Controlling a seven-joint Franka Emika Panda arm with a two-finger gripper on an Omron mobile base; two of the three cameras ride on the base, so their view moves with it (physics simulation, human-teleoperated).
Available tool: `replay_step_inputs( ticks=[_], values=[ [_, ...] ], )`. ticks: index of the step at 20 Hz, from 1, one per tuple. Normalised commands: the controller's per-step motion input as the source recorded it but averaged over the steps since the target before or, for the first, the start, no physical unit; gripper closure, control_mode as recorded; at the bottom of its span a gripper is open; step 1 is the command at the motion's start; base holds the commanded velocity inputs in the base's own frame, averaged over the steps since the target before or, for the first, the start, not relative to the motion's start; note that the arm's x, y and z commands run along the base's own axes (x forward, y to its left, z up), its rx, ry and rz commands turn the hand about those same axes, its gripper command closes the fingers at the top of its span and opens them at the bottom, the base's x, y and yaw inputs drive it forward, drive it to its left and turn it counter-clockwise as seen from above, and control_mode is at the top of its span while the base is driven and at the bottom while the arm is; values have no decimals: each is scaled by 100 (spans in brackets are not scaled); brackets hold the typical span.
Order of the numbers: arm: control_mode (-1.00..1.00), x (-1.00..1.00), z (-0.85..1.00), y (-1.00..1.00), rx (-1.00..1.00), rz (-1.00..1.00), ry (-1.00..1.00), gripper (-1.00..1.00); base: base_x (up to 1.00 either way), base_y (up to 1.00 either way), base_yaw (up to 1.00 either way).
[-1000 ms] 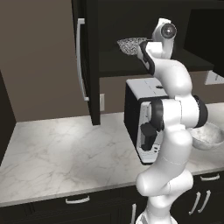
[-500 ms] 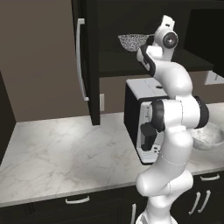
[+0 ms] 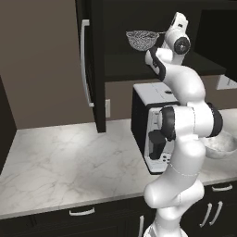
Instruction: Open the cabinet and setup a tea strainer by placing it in the bowl upright.
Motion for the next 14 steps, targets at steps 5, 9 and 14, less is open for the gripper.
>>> replay_step_inputs(
  ticks=[5,9,14],
  values=[
    [-100,-16,0,0,0,0,0,100,0,0,0],
    [-100,-54,-2,0,0,0,-4,100,0,0,0],
    [-100,-81,-5,0,0,0,-8,100,0,0,0]
  ],
)
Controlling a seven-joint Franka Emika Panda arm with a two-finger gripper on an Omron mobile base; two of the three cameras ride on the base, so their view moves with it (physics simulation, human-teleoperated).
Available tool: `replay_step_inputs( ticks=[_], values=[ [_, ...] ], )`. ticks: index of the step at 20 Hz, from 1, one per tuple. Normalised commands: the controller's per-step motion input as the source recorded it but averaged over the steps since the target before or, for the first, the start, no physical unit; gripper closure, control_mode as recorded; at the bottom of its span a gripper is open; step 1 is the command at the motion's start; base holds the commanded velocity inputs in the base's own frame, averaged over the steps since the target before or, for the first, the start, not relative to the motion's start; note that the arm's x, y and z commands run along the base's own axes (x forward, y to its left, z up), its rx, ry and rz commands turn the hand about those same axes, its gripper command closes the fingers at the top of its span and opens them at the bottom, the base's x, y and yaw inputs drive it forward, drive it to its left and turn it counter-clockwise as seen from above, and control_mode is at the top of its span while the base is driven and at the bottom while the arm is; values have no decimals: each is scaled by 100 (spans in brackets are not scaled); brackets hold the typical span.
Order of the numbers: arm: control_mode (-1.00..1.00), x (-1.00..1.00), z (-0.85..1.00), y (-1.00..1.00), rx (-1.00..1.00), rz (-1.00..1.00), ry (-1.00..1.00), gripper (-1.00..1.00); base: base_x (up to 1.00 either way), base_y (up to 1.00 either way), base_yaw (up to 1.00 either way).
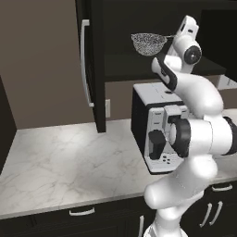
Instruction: Open the cabinet and setup a tea strainer by placing it in the bowl upright.
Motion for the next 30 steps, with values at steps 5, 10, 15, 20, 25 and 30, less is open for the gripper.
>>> replay_step_inputs(
  ticks=[5,10,15,20,25,30],
  values=[
    [-100,-93,2,0,0,0,-9,100,0,0,0],
    [-100,-100,16,0,0,0,-1,100,0,0,0],
    [-100,-100,7,0,0,0,0,100,0,0,0],
    [-100,-100,1,0,2,-3,10,100,0,0,0],
    [-100,-100,0,0,2,-11,21,100,0,0,0],
    [-100,-84,-2,0,0,-22,25,100,0,0,0]
  ],
)
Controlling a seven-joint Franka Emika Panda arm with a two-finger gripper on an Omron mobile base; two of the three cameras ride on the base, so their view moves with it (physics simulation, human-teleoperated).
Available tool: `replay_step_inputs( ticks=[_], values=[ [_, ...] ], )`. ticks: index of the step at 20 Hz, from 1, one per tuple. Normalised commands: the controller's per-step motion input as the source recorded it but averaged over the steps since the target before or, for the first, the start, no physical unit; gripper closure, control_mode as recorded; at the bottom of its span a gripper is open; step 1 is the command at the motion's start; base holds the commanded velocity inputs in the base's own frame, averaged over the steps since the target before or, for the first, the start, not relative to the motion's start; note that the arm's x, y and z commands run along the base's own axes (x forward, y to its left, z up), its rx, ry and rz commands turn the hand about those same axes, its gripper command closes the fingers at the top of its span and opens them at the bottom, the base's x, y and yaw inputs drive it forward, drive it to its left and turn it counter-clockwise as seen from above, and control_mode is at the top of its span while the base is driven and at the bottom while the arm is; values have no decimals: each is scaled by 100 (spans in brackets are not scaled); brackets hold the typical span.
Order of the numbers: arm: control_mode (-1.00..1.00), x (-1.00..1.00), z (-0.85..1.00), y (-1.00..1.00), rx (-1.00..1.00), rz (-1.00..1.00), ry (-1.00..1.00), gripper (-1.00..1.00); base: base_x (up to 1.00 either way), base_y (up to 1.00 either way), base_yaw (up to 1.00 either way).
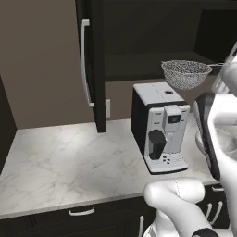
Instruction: Open the cabinet and setup a tea strainer by placing it in the bowl upright.
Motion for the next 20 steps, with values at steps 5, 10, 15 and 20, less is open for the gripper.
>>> replay_step_inputs(
  ticks=[5,10,15,20],
  values=[
    [-100,-72,-35,-2,0,-25,12,100,0,0,0],
    [-100,-41,-49,-6,0,-25,0,100,0,0,0],
    [-100,-25,-41,-19,0,-25,0,100,0,0,0],
    [-100,-34,-52,-32,0,-29,-1,100,0,0,0]
  ],
)
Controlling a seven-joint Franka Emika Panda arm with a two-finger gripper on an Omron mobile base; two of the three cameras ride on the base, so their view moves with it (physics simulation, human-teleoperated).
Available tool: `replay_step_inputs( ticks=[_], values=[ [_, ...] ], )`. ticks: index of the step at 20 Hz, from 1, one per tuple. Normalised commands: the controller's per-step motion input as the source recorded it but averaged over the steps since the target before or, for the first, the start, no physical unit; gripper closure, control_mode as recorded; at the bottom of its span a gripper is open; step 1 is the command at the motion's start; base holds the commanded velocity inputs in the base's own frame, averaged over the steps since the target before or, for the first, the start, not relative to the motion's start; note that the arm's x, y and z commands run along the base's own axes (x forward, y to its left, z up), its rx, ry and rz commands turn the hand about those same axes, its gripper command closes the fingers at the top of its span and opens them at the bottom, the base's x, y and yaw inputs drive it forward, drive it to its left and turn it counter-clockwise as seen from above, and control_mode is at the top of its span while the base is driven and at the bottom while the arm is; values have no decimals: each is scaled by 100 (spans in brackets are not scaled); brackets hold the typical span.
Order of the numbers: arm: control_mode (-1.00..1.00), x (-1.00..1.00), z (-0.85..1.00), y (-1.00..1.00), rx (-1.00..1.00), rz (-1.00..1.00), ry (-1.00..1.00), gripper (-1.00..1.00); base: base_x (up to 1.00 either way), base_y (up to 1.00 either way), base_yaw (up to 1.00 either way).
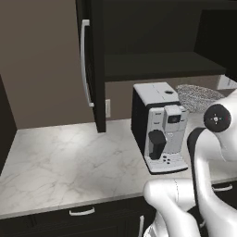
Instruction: Open the cabinet and setup a tea strainer by placing it in the bowl upright.
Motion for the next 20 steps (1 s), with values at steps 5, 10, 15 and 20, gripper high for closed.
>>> replay_step_inputs(
  ticks=[5,10,15,20],
  values=[
    [-100,-64,-47,-35,0,-28,-12,100,0,0,0],
    [-100,-67,-45,-43,0,-26,-11,100,0,0,0],
    [-100,-74,-47,-34,0,-24,-12,100,0,0,0],
    [-100,-44,-46,-14,0,-12,-8,100,0,0,0]
  ],
)
